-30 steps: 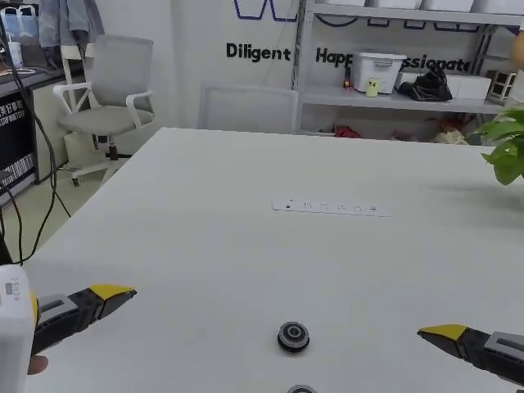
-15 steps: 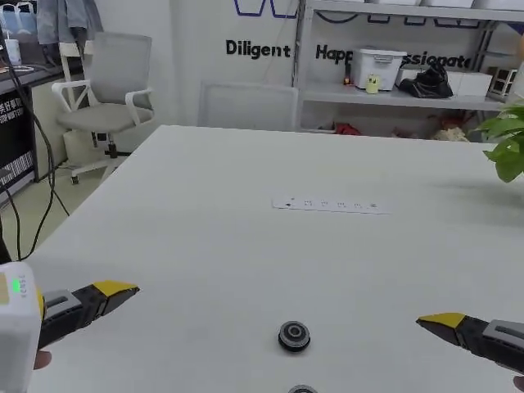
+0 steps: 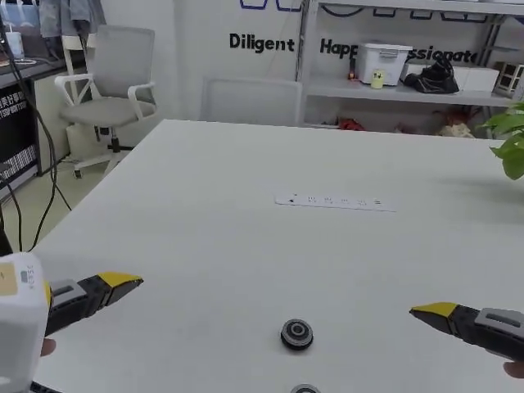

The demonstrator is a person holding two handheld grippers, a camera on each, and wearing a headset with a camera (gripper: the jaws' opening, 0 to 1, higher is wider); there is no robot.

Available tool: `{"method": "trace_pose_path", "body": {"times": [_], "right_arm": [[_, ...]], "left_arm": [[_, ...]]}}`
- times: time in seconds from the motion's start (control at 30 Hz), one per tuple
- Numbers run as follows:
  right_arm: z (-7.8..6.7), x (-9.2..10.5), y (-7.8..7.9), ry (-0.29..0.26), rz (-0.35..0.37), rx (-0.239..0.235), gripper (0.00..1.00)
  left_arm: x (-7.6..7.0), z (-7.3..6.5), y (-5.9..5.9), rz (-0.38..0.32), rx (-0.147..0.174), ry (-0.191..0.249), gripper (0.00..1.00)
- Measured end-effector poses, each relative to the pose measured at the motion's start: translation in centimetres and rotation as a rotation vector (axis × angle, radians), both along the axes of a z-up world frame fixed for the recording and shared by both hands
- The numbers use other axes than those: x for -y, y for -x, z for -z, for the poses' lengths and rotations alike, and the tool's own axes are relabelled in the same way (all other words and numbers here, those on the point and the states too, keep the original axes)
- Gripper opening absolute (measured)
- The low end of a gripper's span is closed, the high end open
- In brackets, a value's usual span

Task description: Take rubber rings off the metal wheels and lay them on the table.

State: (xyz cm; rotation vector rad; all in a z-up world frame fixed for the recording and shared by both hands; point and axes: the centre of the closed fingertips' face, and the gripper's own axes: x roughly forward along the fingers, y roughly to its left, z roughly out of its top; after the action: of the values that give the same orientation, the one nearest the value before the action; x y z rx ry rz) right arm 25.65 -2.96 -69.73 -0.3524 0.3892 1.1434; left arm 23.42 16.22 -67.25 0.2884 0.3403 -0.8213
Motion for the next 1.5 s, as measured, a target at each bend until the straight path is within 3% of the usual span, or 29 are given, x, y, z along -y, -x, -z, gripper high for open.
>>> {"method": "trace_pose_path", "body": {"times": [0.13,0.33,0.77,1.23,1.37,1.5], "right_arm": [[0.3,-0.5,-0.2,-0.002,-0.016,-0.006,0.87],[0.2,-1.1,-0.7,-0.017,-0.027,-0.011,0.85],[1.1,-1.6,-1.4,0.005,-0.059,-0.012,0.83],[2.6,-2.0,-1.5,0.029,-0.093,-0.032,0.80],[3.3,-2.1,-1.4,0.040,-0.104,-0.042,0.77],[3.8,-2.1,-1.3,0.052,-0.117,-0.051,0.76]], "left_arm": [[0.5,-0.1,-0.2,0.011,0.006,-0.017,1.00],[1.0,-0.2,-0.6,0.025,0.008,-0.006,0.99],[2.0,0.1,-2.0,0.056,0.003,0.002,0.97],[4.3,1.5,-2.6,0.128,-0.017,0.003,0.94],[4.6,1.6,-3.1,0.138,-0.024,0.023,0.92],[4.8,2.1,-3.2,0.156,-0.036,0.011,0.89]]}}
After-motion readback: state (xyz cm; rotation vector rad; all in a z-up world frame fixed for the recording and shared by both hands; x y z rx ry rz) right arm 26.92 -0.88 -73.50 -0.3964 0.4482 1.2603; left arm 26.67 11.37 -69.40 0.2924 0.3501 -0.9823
